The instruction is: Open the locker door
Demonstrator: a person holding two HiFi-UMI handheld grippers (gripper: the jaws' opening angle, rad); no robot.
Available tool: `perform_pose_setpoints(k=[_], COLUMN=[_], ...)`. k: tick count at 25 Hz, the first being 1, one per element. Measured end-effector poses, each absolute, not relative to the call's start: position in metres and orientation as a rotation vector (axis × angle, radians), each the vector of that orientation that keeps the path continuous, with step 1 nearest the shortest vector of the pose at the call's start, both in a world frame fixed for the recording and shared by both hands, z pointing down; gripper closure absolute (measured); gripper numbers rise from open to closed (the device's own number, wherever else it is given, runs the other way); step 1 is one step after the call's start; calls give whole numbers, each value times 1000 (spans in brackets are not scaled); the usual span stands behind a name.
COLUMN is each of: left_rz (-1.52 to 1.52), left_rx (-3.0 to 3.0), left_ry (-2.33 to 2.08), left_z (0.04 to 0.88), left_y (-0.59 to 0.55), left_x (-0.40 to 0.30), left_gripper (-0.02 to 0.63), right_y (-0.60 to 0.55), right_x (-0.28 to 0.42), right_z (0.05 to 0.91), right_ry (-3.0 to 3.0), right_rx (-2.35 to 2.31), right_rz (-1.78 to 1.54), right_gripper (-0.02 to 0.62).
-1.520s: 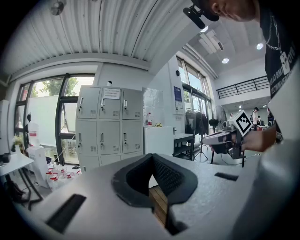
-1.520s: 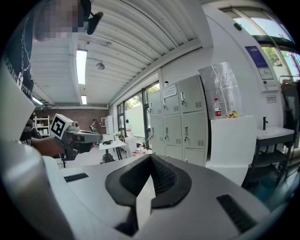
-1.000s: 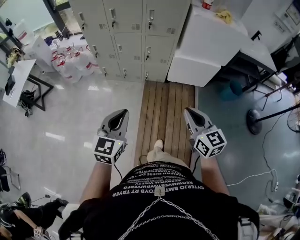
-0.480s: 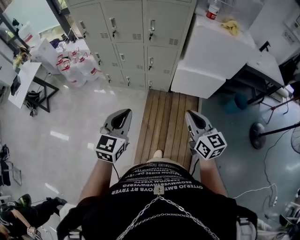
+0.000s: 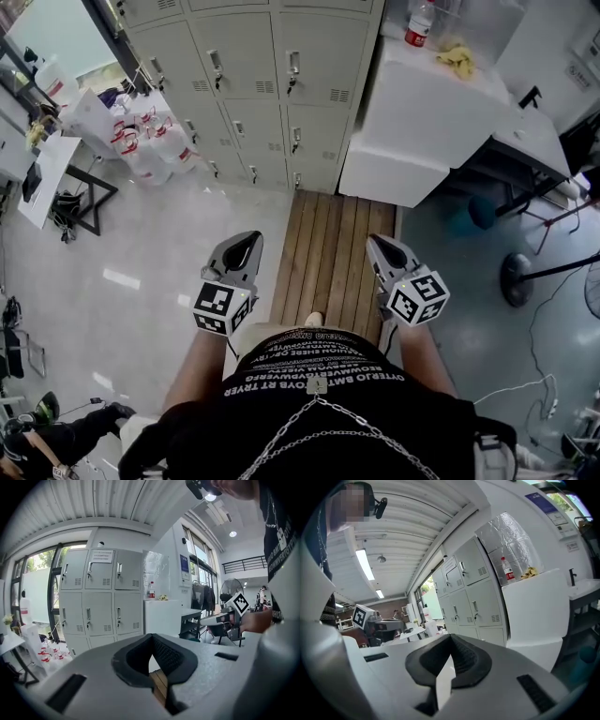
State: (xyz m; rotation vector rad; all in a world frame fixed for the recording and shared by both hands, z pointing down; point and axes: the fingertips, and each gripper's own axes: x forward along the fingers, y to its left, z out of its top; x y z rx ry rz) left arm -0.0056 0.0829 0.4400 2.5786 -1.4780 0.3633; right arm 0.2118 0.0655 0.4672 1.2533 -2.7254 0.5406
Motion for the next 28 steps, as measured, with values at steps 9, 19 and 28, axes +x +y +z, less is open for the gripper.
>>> perform_pose_setpoints(k=[9, 19, 28], left_rz=[364, 351, 338], left_rx=[2430, 2466, 2546], left_ry=[-1522, -1528, -1433], left_z=[476, 473, 465], left_y=[93, 37, -39], left_x=[-37, -66, -67], left_gripper=[606, 606, 606], right_y=[39, -9, -72], right_x=[178, 137, 127], right_z=[472, 463, 453], right_ry=[-2734, -2760, -2730], right_rx=[1122, 1099, 1170], right_rz=[539, 499, 488], right_gripper=[600, 600, 600])
